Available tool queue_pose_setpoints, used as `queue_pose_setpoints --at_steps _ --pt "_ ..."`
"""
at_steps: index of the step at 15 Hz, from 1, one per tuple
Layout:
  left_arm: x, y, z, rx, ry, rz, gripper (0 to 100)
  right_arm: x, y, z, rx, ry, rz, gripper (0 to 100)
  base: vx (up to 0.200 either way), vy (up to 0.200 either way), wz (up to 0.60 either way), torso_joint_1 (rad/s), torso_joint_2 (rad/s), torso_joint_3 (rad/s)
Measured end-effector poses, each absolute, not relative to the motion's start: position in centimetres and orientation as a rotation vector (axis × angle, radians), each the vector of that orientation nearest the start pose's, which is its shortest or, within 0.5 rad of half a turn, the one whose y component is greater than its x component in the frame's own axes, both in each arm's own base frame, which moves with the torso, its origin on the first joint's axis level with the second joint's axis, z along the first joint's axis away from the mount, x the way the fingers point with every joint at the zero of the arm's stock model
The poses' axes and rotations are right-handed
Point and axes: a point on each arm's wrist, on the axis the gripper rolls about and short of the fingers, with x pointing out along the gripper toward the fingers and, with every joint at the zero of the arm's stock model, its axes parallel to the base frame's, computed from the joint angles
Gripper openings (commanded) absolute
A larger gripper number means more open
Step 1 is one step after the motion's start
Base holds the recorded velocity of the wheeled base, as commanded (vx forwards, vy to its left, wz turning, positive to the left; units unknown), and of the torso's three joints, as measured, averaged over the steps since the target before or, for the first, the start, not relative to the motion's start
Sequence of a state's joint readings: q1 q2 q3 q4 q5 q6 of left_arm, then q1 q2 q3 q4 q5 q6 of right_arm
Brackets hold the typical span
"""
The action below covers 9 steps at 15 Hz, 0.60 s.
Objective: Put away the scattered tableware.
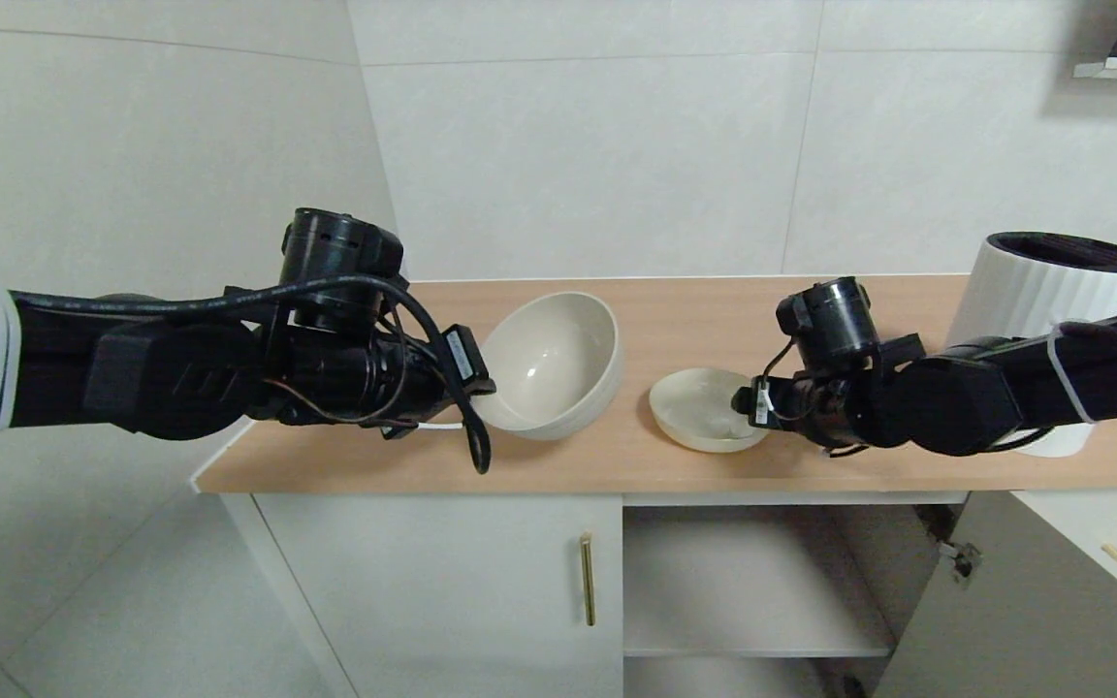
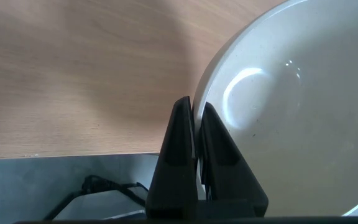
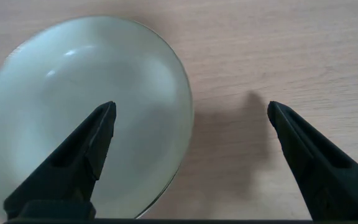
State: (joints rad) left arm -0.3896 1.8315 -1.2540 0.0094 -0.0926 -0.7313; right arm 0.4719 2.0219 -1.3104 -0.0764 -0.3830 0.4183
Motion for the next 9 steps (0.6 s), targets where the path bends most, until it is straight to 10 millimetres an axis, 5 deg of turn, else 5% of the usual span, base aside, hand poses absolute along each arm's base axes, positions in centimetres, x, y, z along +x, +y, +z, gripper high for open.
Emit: queue_pose_setpoints --at_steps 5,9 --pt "32.3 -13.5 20.2 -0.610 0.722 -0.233 0 35.5 17.1 15.3 0.152 0.585 -0.031 0 0.000 0.000 0.00 0.000 0.00 0.000" --pt "31.8 -13.2 20.7 -0.612 0.712 -0.236 0 34.5 16.8 17.1 0.207 0.570 0.018 0 0.000 0.000 0.00 0.000 0.00 0.000"
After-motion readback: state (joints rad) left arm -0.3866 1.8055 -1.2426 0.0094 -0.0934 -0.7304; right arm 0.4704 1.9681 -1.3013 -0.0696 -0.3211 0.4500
